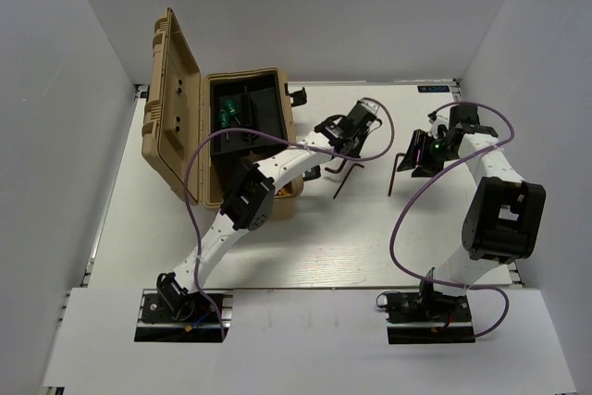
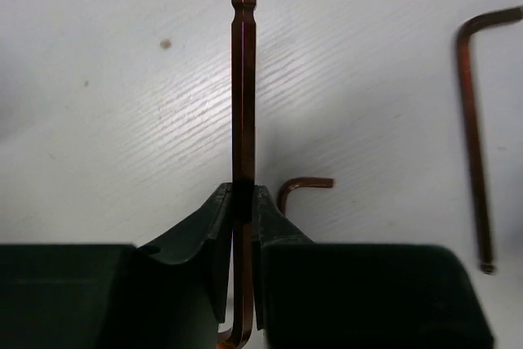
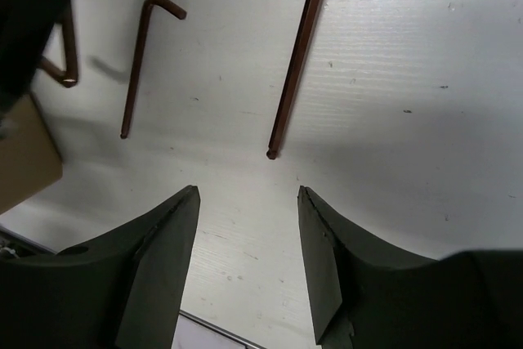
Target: Sort the tools into containers
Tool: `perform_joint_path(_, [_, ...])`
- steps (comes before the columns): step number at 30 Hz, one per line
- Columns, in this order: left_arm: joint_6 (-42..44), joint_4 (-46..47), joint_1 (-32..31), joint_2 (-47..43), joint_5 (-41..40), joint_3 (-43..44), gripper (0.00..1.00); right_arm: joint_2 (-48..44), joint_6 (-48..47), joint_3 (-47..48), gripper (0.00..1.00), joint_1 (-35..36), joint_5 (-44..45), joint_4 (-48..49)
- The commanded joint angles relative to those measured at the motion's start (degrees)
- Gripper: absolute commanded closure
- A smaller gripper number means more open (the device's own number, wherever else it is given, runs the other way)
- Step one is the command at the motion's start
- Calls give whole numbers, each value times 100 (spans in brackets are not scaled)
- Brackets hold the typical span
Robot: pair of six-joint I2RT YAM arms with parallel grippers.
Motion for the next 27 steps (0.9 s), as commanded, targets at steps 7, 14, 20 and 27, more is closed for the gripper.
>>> perform_joint_path(7, [35,996,216,-2258,321,-18,100,33,-181,-48,47,-23,164,-8])
perform_joint_path(14, [369,1051,1110,-2963,-962,-459,100,86,-331,-40,97,21,103,-26])
perform_joint_path(20, [168,733,2052,-3199,-981,-1265,100,86,-330,-48,100,65,59,-8])
perform_joint_path(27, [35,936,2484,-3253,-454,-2129,100,138,-366,31,82,162,164,-35])
